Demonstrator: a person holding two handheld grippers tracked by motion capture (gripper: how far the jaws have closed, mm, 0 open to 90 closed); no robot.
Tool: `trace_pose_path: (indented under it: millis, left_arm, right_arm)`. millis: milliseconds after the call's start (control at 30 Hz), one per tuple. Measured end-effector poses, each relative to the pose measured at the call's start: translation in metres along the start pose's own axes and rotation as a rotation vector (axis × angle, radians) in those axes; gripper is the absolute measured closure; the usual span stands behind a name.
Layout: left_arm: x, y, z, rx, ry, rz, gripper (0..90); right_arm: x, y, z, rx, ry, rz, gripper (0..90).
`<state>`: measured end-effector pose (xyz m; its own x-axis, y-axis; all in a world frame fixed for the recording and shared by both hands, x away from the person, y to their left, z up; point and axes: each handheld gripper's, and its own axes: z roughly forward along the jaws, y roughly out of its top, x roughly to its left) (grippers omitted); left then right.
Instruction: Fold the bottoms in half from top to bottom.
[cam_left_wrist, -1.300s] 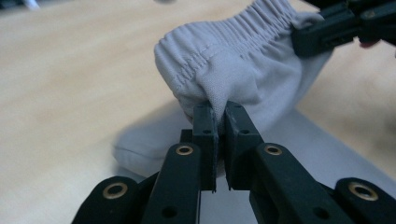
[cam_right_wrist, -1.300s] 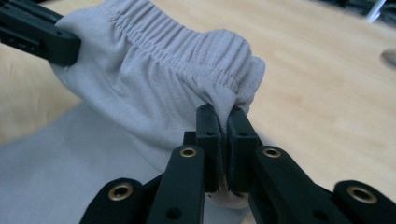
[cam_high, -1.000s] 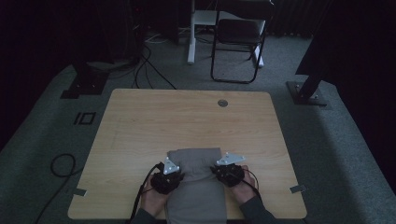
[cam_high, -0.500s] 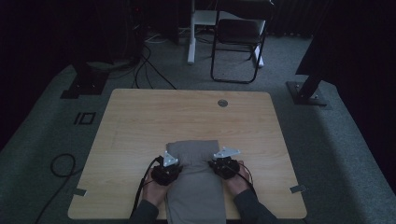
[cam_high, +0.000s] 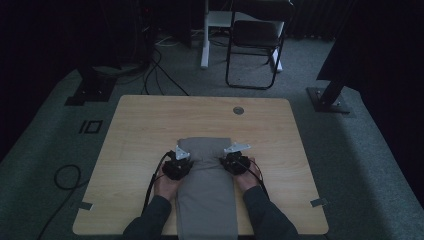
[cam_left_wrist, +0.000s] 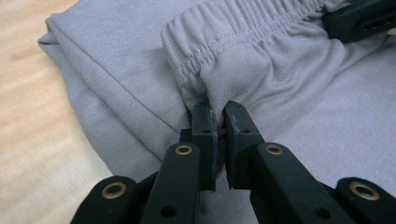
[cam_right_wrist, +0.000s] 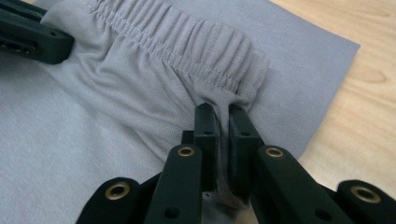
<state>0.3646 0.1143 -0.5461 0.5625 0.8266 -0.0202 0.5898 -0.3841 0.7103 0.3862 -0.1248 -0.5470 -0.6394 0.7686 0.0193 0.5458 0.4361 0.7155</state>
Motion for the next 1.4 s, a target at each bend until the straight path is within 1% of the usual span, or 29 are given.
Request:
trace_pose_path:
  millis: [133, 200, 233, 267, 300, 333, 367, 400, 433, 467, 500, 533, 567, 600, 667, 733, 767, 867, 1033, 1067, 1100, 1167, 1200, 1333, 1400]
  left_arm:
    - [0.008, 0.010, 0.009, 0.008, 0.018, -0.002, 84.1]
    - [0.009, 0.013, 0.011, 0.009, 0.021, -0.004, 84.1]
    - [0.014, 0.019, 0.016, 0.016, 0.030, -0.008, 84.1]
    - [0.014, 0.019, 0.016, 0.016, 0.030, -0.008, 84.1]
    - [0.018, 0.025, 0.021, 0.022, 0.038, -0.015, 84.1]
    - [0.018, 0.025, 0.021, 0.022, 0.038, -0.015, 84.1]
    - [0.024, 0.031, 0.026, 0.027, 0.046, -0.026, 84.1]
    - [0.024, 0.031, 0.026, 0.027, 0.046, -0.026, 84.1]
    - [0.029, 0.037, 0.031, 0.033, 0.052, -0.043, 84.0]
    - [0.031, 0.040, 0.033, 0.039, 0.056, -0.052, 84.0]
    - [0.031, 0.040, 0.033, 0.039, 0.056, -0.052, 84.1]
    - [0.034, 0.046, 0.037, 0.051, 0.062, -0.068, 84.0]
    - [0.035, 0.048, 0.039, 0.056, 0.064, -0.073, 84.0]
    - [0.035, 0.048, 0.039, 0.056, 0.064, -0.073, 84.0]
    - [0.037, 0.052, 0.041, 0.069, 0.066, -0.081, 84.1]
    - [0.039, 0.056, 0.040, 0.079, 0.064, -0.086, 84.2]
    - [0.039, 0.058, 0.038, 0.076, 0.066, -0.081, 84.4]
    - [0.042, 0.066, 0.028, 0.041, 0.060, -0.085, 84.8]
    - [0.045, 0.089, -0.002, -0.063, 0.055, -0.091, 85.2]
    - [0.045, 0.096, -0.010, -0.088, 0.053, -0.086, 85.2]
    - [0.045, 0.099, -0.015, -0.099, 0.052, -0.080, 85.2]
    - [0.043, 0.110, -0.031, -0.137, 0.050, -0.067, 85.3]
    - [0.042, 0.112, -0.036, -0.148, 0.048, -0.057, 85.3]
    - [0.037, 0.122, -0.065, -0.208, 0.031, -0.025, 85.4]
    - [0.031, 0.124, -0.079, -0.226, 0.026, -0.003, 85.4]
  right_arm:
    - [-0.006, 0.010, 0.009, 0.006, -0.025, 0.000, 85.1]
    - [-0.010, 0.017, 0.015, 0.010, -0.037, 0.005, 85.1]
    - [-0.012, 0.020, 0.018, 0.012, -0.042, 0.012, 85.1]
    - [-0.014, 0.024, 0.021, 0.017, -0.049, 0.015, 85.1]
    - [-0.017, 0.027, 0.024, 0.020, -0.056, 0.015, 85.1]
    - [-0.017, 0.027, 0.024, 0.020, -0.056, 0.015, 85.1]
    - [-0.021, 0.035, 0.030, 0.031, -0.068, 0.022, 85.1]
    - [-0.024, 0.038, 0.033, 0.035, -0.070, 0.031, 85.1]
    - [-0.026, 0.042, 0.036, 0.040, -0.072, 0.040, 85.1]
    - [-0.029, 0.045, 0.039, 0.044, -0.075, 0.051, 85.1]
    - [-0.030, 0.048, 0.041, 0.050, -0.078, 0.060, 85.3]
    - [-0.032, 0.051, 0.043, 0.055, -0.082, 0.061, 85.5]
    - [-0.033, 0.053, 0.044, 0.064, -0.085, 0.061, 85.6]
    - [-0.033, 0.053, 0.044, 0.064, -0.085, 0.061, 85.6]
    - [-0.035, 0.059, 0.047, 0.081, -0.085, 0.072, 86.1]
    - [-0.037, 0.060, 0.047, 0.083, -0.081, 0.068, 86.3]
    - [-0.037, 0.061, 0.046, 0.080, -0.077, 0.076, 86.4]
    - [-0.037, 0.067, 0.035, 0.036, -0.069, 0.074, 86.5]
    - [-0.038, 0.091, 0.006, -0.061, -0.075, 0.046, 86.5]
    - [-0.038, 0.096, 0.000, -0.082, -0.076, 0.047, 86.5]
    - [-0.038, 0.102, -0.008, -0.106, -0.080, 0.042, 86.5]
    - [-0.038, 0.110, -0.019, -0.132, -0.082, 0.035, 86.6]
    - [-0.038, 0.114, -0.026, -0.151, -0.084, 0.028, 86.6]
    - [-0.034, 0.120, -0.046, -0.198, -0.069, 0.024, 86.6]
    - [-0.032, 0.121, -0.056, -0.219, -0.061, 0.016, 86.6]
